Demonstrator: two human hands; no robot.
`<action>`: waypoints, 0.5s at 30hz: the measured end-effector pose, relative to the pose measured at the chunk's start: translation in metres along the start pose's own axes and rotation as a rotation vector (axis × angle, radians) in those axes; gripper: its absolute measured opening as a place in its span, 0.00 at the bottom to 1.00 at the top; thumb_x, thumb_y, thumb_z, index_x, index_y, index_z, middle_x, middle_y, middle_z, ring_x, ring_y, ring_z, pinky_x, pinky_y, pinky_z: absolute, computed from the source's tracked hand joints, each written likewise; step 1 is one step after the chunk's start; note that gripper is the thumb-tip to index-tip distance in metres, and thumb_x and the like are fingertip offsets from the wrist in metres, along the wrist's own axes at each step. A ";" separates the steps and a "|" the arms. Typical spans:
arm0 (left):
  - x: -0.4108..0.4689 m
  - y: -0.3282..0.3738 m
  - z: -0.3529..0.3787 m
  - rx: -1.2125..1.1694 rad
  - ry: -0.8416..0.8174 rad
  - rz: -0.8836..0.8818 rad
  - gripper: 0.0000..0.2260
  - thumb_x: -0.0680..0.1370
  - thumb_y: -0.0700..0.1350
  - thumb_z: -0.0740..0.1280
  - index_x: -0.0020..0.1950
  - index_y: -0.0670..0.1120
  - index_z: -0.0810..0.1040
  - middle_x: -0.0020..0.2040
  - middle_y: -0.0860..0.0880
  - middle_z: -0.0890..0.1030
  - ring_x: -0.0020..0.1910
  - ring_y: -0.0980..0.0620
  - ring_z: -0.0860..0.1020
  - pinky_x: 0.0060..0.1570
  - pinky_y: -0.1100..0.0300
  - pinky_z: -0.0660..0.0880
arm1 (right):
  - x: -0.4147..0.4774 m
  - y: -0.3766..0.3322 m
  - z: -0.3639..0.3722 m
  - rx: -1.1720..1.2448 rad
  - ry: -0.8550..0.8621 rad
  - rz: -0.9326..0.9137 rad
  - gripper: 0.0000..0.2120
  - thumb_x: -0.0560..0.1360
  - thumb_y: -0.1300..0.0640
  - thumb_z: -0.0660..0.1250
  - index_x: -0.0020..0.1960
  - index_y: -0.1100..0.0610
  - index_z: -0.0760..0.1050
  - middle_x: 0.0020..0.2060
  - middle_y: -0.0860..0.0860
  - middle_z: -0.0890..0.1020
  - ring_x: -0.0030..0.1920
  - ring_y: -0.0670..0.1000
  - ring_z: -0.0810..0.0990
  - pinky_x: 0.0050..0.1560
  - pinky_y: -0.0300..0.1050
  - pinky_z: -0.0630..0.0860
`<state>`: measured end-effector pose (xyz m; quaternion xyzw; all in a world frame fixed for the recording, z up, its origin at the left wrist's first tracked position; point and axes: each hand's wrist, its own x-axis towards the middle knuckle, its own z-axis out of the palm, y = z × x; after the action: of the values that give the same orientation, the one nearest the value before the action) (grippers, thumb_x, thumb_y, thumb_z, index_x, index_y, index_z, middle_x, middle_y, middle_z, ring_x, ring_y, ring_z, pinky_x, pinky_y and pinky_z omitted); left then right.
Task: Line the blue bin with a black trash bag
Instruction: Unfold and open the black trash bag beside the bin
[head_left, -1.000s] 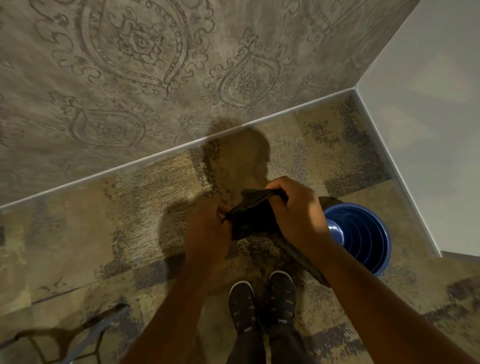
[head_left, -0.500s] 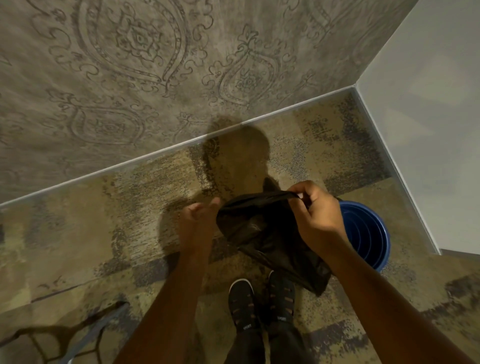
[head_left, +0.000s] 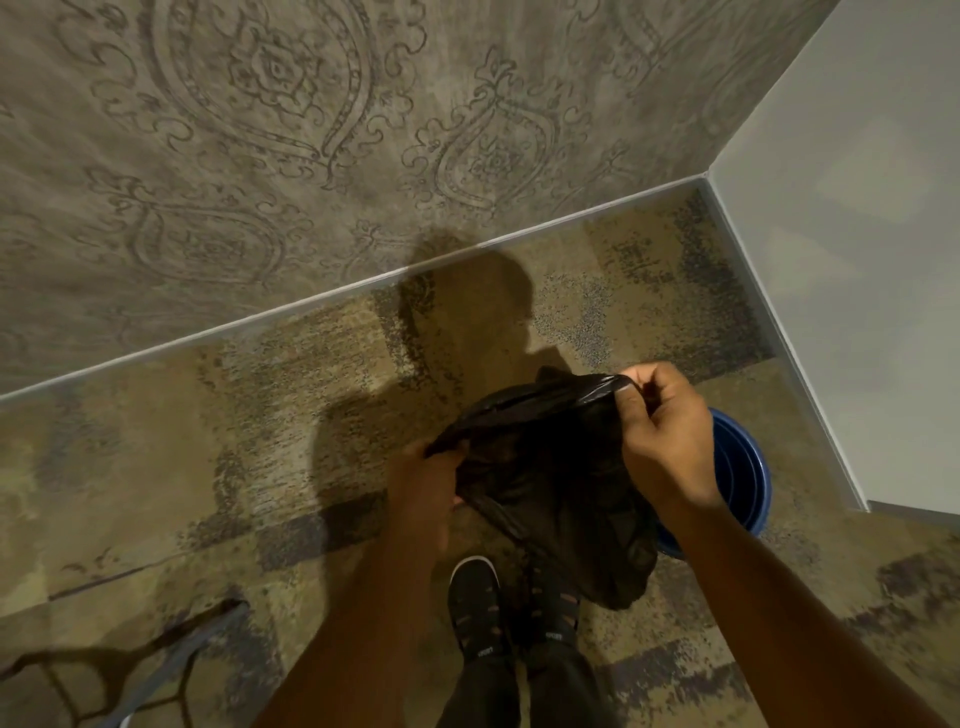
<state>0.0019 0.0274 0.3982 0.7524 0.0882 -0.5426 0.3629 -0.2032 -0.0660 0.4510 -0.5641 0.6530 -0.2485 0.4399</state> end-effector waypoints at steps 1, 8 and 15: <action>0.002 0.003 -0.002 0.023 0.078 0.046 0.09 0.80 0.35 0.69 0.50 0.50 0.83 0.52 0.45 0.86 0.48 0.46 0.85 0.40 0.54 0.82 | 0.001 0.001 0.000 -0.013 0.022 0.002 0.05 0.82 0.59 0.65 0.54 0.51 0.78 0.43 0.48 0.83 0.42 0.47 0.82 0.47 0.52 0.83; 0.007 0.018 -0.011 0.105 0.526 0.235 0.15 0.84 0.36 0.61 0.71 0.41 0.77 0.61 0.40 0.82 0.37 0.54 0.75 0.27 0.63 0.69 | -0.002 -0.002 0.004 -0.190 0.047 -0.051 0.05 0.82 0.58 0.63 0.54 0.49 0.74 0.40 0.44 0.81 0.41 0.43 0.80 0.44 0.52 0.81; -0.005 0.026 -0.011 0.487 0.408 0.692 0.11 0.83 0.51 0.68 0.49 0.43 0.81 0.37 0.55 0.75 0.39 0.48 0.78 0.32 0.66 0.65 | -0.005 -0.005 0.003 -0.315 0.023 -0.067 0.09 0.80 0.52 0.66 0.60 0.49 0.74 0.50 0.49 0.81 0.51 0.52 0.81 0.57 0.61 0.80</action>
<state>0.0218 0.0174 0.4162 0.8923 -0.2280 -0.2355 0.3105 -0.1980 -0.0613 0.4550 -0.6445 0.6698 -0.1642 0.3301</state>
